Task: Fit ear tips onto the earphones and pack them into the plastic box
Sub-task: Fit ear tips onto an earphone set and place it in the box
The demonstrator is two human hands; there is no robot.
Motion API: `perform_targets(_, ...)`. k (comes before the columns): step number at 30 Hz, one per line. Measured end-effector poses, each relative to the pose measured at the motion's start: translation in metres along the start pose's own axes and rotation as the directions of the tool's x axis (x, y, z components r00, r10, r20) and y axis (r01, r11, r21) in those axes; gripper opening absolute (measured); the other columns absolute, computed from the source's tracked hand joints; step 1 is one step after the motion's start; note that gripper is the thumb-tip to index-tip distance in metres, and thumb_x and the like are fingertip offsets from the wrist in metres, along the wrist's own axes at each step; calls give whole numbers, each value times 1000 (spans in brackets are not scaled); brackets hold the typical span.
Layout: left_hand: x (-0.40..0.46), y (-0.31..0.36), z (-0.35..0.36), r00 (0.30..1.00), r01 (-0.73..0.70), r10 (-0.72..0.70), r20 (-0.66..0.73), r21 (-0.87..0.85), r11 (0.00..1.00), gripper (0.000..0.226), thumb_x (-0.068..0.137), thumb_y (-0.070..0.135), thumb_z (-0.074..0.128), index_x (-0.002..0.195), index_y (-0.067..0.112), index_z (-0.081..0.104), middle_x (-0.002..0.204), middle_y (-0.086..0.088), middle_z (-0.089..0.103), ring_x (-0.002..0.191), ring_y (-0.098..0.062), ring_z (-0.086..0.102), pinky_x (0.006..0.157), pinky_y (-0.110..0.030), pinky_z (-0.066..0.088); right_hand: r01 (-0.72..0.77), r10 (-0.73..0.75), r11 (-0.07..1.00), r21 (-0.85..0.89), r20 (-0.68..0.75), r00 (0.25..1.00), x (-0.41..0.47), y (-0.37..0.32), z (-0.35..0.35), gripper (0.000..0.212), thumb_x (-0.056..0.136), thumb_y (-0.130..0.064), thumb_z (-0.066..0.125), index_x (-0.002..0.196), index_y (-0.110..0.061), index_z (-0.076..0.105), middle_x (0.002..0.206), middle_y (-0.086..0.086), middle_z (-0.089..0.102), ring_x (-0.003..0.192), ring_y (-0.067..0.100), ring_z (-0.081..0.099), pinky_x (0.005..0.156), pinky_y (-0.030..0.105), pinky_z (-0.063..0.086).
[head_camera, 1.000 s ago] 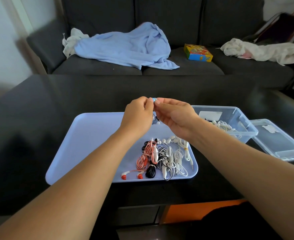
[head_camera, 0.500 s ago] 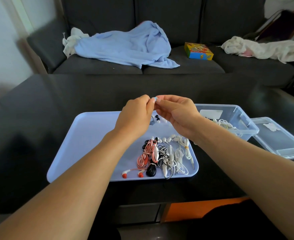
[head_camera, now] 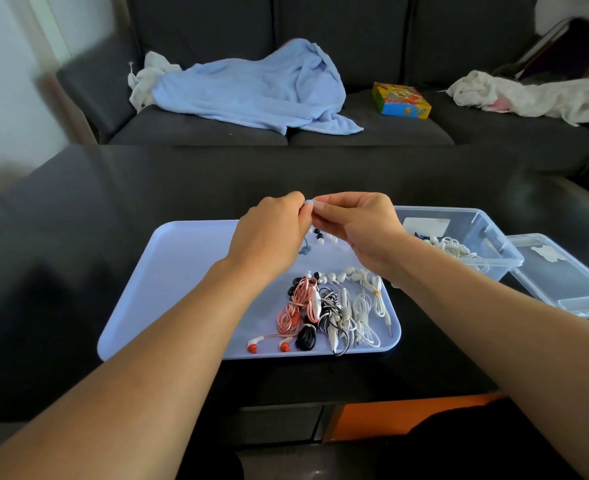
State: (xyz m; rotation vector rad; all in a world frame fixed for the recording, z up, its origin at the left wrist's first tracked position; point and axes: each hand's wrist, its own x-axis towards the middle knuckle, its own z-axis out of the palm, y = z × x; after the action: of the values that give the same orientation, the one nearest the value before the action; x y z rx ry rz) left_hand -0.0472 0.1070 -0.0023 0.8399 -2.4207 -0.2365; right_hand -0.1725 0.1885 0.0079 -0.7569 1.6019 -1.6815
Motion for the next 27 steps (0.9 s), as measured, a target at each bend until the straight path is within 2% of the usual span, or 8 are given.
perform_targets(9, 0, 8, -11, 994, -79, 58, 94, 237, 968, 28, 107, 39, 29, 89, 19, 36, 64, 5, 34, 50, -17, 30, 48, -35, 18, -209, 203, 972, 110, 69, 977, 3, -10, -8, 15, 89, 2, 69, 102, 8, 73, 97, 20, 75, 85, 23, 75, 73, 25, 61)
perform_targets(11, 0, 6, -10, 994, -70, 54, 98, 166, 984, 32, 107, 39, 32, 84, 17, 38, 64, 3, 39, 51, -18, 34, 47, -34, 20, -197, 193, 978, 65, 57, 979, 1, -11, -9, 15, 88, 2, 70, 102, 8, 73, 96, 19, 76, 88, 26, 76, 75, 26, 61)
perform_targets(14, 1, 3, -5, 995, 43, -27, 93, -172, 984, 37, 106, 31, 38, 76, 11, 46, 65, -6, 53, 57, -25, 48, 52, -38, 33, -67, 68, 997, -26, 19, 998, -4, -9, -4, 13, 87, -1, 73, 99, 4, 75, 91, 16, 77, 86, 25, 76, 79, 28, 62)
perform_targets(16, 3, 7, -6, 973, 218, -160, 166, -438, 872, 37, 104, 25, 38, 73, 10, 49, 63, -6, 56, 54, -23, 50, 52, -37, 37, 97, -97, 991, -92, -2, 995, -6, -8, 0, 10, 86, -1, 75, 95, 1, 77, 86, 14, 77, 83, 24, 76, 81, 30, 62)
perform_targets(18, 4, 15, -11, 905, 425, -267, 330, -701, 573, 36, 104, 24, 36, 70, 14, 44, 54, 1, 46, 43, -15, 35, 45, -27, 29, 250, -253, 958, -140, -3, 967, -10, -8, 4, 8, 86, 0, 74, 94, 0, 77, 83, 13, 77, 79, 22, 76, 78, 28, 62)
perform_targets(21, 5, 24, -19, 831, 543, -262, 491, -816, 195, 34, 105, 27, 35, 72, 20, 40, 51, 4, 36, 43, -11, 22, 40, -19, 21, 343, -351, 926, -157, -31, 936, -13, -11, 8, 9, 87, -2, 73, 95, -2, 77, 81, 10, 77, 75, 24, 75, 74, 32, 63)
perform_targets(24, 3, 23, -22, 806, 575, -252, 536, -809, 119, 33, 105, 28, 36, 74, 19, 40, 52, 4, 35, 43, -10, 22, 39, -19, 20, 312, -321, 940, -137, -47, 946, -14, -7, 11, 9, 88, -4, 73, 95, -5, 78, 82, 5, 78, 77, 17, 75, 76, 28, 62)
perform_targets(27, -1, 15, -20, 802, 591, -263, 536, -775, 225, 32, 105, 30, 38, 75, 19, 44, 54, 3, 37, 45, -10, 26, 42, -21, 22, 211, -211, 975, -67, 10, 977, -13, -2, 11, 11, 90, -4, 71, 99, -4, 77, 86, 8, 78, 83, 16, 76, 83, 28, 61)
